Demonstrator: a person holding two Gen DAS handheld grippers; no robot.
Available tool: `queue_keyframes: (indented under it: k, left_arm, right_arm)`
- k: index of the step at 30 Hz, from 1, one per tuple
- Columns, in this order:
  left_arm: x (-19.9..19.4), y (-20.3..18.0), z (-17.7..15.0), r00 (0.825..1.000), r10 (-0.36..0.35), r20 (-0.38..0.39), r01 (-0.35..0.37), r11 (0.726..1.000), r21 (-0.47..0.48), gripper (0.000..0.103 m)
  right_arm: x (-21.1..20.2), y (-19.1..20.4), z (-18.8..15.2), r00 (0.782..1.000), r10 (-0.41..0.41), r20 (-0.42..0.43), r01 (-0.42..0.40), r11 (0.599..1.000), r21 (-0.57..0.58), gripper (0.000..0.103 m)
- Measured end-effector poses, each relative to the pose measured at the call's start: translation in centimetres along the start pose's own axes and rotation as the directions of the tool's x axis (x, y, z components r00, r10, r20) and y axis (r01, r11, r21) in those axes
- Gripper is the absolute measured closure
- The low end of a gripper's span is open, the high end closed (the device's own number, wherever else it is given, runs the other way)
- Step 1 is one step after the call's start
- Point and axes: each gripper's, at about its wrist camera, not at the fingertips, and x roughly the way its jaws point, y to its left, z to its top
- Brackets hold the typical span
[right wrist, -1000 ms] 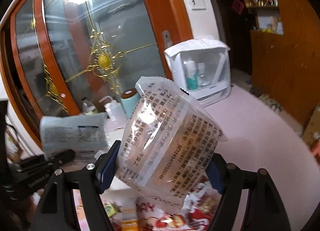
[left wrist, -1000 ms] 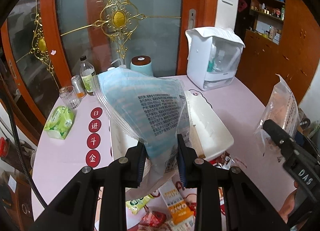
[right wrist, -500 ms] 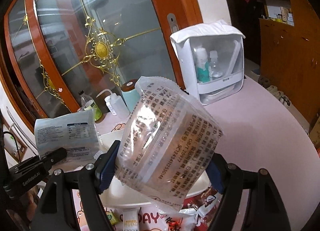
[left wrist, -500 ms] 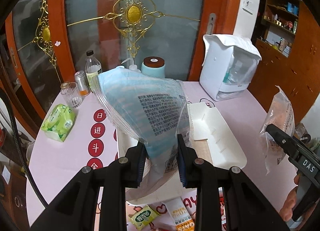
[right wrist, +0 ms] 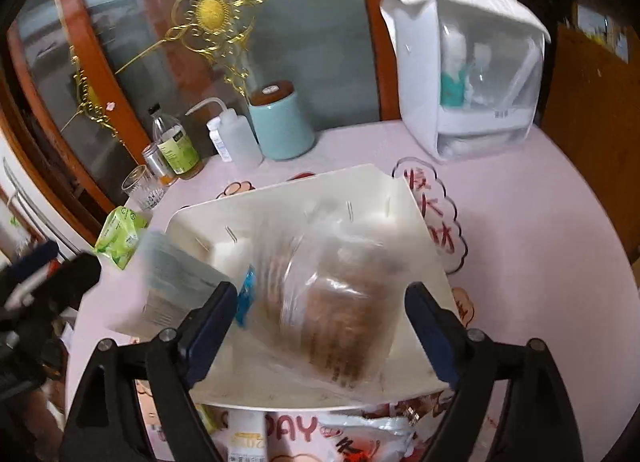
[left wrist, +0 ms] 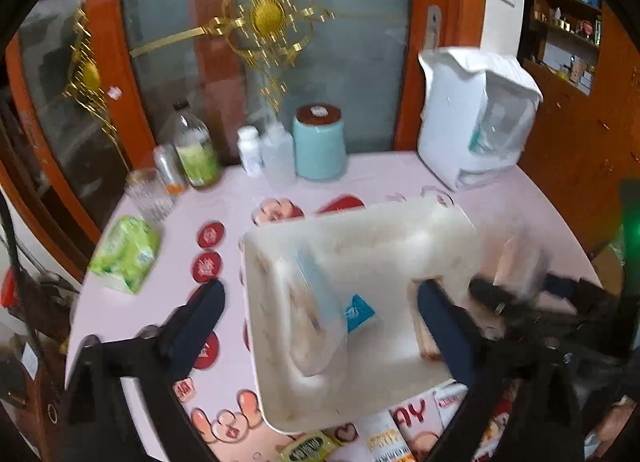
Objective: Organize snacks
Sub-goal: 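Lift both bags over the white tray and open both tools, then withdraw both tools from the tray toward the remaining snacks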
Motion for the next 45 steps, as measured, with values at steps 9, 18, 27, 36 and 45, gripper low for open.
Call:
queue_keyframes:
  k: [9, 18, 27, 36, 45]
  left_arm:
    - [-2.9, 0.2, 0.1, 0.999, 0.01, 0.047, -0.009, 1.0, -0.009, 0.006]
    - [-7.4, -0.9, -0.3, 0.994, -0.015, 0.106, 0.016, 1.0, -0.016, 0.006]
    - [-11.9, -4.1, -1.3, 0.989, -0.04, 0.143, 0.037, 0.999, 0.025, 0.006]
    - [-15.8, -6.0, -3.8, 0.989, -0.056, 0.134, 0.053, 0.998, 0.025, 0.006]
    - [-18.1, -7.5, -8.4, 0.995, -0.065, 0.081, 0.062, 0.997, 0.036, 0.005]
  right_arm:
    - [-3.8, 1.0, -0.7, 0.997, 0.026, 0.075, -0.026, 1.0, -0.005, 0.005]
    - [-7.7, 1.7, -3.1, 0.998, 0.035, 0.046, -0.035, 0.999, 0.014, 0.005]
    - [-13.3, 1.1, -5.0, 0.994, 0.029, 0.109, -0.029, 1.0, -0.002, 0.005]
    - [-19.5, 0.0, -6.4, 0.965, -0.043, 0.259, 0.067, 0.994, -0.083, 0.005]
    - [-21.3, -4.1, -9.2, 0.984, -0.043, 0.172, 0.069, 0.986, -0.15, 0.005]
